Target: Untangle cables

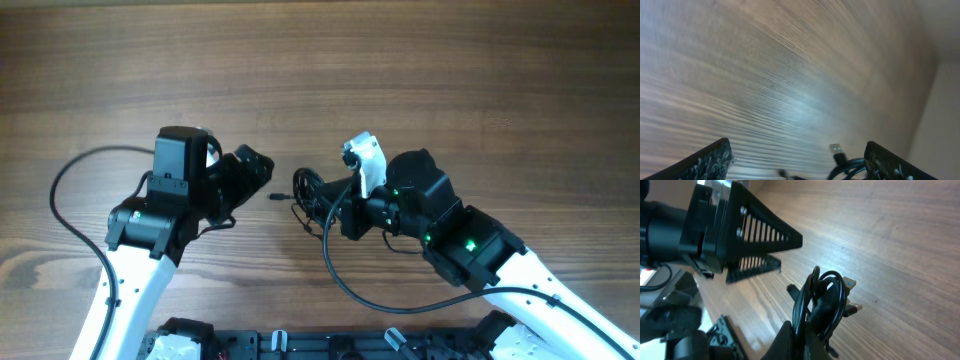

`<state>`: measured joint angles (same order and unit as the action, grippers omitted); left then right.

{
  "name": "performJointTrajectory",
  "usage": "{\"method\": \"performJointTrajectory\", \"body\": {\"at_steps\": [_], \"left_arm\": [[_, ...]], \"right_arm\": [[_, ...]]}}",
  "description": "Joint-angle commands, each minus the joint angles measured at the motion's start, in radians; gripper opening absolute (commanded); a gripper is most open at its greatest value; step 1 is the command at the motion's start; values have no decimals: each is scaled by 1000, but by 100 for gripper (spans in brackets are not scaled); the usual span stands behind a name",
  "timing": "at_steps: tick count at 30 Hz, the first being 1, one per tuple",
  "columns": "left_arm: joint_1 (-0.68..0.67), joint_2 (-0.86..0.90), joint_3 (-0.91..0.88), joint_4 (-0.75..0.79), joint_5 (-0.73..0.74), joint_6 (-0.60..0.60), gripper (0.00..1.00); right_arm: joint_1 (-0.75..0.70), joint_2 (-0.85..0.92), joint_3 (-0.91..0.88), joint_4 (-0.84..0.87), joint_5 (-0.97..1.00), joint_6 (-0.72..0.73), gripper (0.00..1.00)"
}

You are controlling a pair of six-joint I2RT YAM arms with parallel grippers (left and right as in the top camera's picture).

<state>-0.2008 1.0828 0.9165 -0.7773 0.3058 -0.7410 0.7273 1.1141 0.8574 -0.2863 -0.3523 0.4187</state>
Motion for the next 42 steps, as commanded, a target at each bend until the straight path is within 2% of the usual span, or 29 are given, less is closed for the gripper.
{"method": "performJointTrajectory", "body": {"at_steps": [1,2,5,8,10,12,16,17,19,21,30,37,42], "left_arm": [[0,3,13,0,69,475,87],[0,3,13,4,118,557,87],[0,3,13,11,270,703,84],[3,3,13,11,435,814,78],[3,3,13,11,522,866,76],[3,3,13,11,547,869,75],[3,3,13,15,573,869,66],[3,3,13,19,573,869,58],[3,4,13,29,573,869,58],[3,4,13,28,573,868,54],[3,37,13,-6,573,867,54],[3,96,13,-2,612,865,44],[2,98,13,3,619,865,42]], "right_arm": [[-65,-19,3,-17,-257,-89,4],[-110,-18,3,-31,-362,-109,4],[-216,-18,3,-61,-502,-133,4],[-348,-12,0,-73,-740,-222,4],[-394,5,0,-75,-832,-235,4],[-409,27,0,-85,-851,-236,4],[-408,119,-1,-81,-981,-299,4],[-408,156,-1,-74,-1030,-307,4],[-408,209,-1,-58,-1067,-307,5],[-408,241,-1,-29,-1113,-307,5],[-408,254,-1,153,-1139,-179,5],[-408,254,-1,174,-1136,-147,5],[-408,254,-1,175,-1114,-127,5]]}}
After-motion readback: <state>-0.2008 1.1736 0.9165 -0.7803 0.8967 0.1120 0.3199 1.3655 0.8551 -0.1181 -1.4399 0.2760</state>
